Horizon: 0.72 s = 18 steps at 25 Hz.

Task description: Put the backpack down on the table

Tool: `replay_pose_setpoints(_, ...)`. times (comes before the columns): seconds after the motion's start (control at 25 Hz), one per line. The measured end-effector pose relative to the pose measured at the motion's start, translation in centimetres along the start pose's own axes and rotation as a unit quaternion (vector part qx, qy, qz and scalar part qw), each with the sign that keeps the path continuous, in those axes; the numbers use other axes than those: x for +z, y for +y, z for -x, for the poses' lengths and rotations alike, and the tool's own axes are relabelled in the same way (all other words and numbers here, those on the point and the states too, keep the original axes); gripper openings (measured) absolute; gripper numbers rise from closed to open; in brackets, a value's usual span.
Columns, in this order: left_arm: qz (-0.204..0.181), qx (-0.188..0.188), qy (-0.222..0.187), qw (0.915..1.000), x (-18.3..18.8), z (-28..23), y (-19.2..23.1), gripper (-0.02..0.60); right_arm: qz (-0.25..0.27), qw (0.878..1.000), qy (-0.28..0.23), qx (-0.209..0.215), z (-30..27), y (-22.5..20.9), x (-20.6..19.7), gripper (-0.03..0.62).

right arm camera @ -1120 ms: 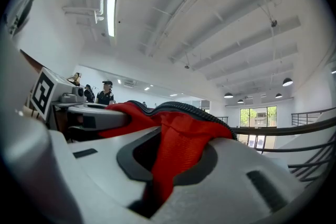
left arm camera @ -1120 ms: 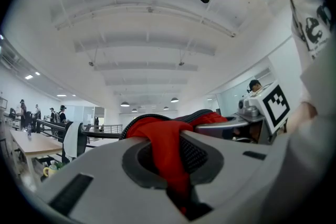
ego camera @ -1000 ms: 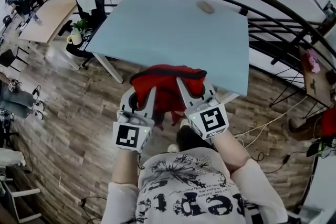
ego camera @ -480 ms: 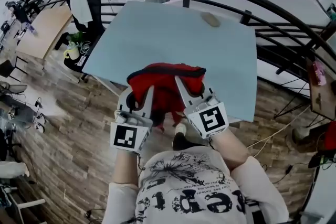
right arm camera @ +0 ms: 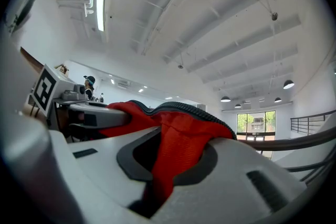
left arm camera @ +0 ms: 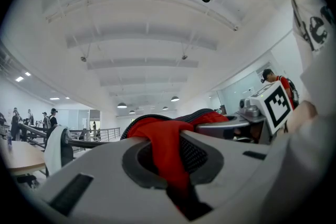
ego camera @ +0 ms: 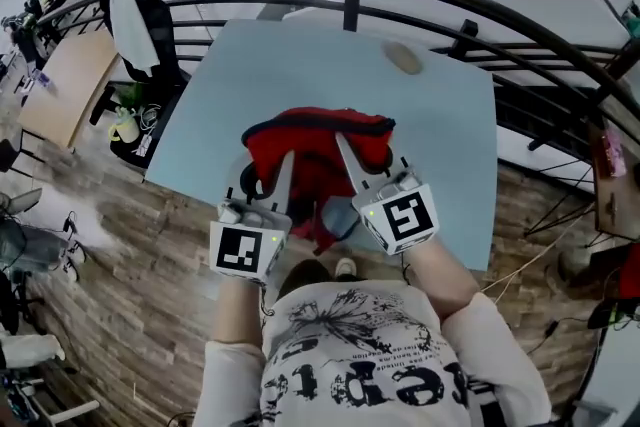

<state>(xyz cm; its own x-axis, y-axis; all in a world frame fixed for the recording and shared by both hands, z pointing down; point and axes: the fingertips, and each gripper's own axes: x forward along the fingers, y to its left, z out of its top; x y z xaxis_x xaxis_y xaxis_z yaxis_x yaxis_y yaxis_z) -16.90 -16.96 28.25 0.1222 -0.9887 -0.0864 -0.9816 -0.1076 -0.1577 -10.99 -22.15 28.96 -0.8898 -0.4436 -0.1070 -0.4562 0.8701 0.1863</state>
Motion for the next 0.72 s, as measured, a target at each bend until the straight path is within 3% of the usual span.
replay_pose_setpoints(0.32,0.004,-0.053,-0.002,0.9986,-1.9,-9.3,6.1,0.035,0.001,0.998,0.026,-0.053,-8.3,-6.0,-2.4,0.025)
replay_pose_setpoints(0.72,0.002,-0.144,-0.007,0.9895,-5.1,-21.1,12.4,0.035,0.029,0.989,0.049,-0.136,-17.5,-14.0,-5.3,0.025)
